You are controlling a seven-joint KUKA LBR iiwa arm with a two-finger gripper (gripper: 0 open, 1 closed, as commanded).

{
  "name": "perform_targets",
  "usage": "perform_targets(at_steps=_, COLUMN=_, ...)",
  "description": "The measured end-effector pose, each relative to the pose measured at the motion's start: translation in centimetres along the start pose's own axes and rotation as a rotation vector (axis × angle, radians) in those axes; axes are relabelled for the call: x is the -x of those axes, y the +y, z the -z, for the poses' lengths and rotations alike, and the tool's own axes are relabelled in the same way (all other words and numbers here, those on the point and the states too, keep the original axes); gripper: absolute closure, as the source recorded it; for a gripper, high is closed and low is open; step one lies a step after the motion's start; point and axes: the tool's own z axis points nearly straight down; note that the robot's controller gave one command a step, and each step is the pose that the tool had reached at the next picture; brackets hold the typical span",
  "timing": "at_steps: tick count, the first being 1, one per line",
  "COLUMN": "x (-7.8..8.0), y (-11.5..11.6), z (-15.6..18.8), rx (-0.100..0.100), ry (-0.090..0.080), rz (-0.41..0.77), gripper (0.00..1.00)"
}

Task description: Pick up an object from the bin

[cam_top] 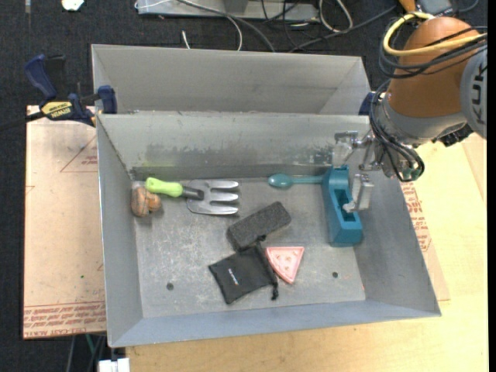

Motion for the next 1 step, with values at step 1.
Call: perform_targets(at_steps=1, x=0.16, y=0.03, z=0.44, rx=-0.001, ry=-0.007, rz=0.002, gripper=0.00)
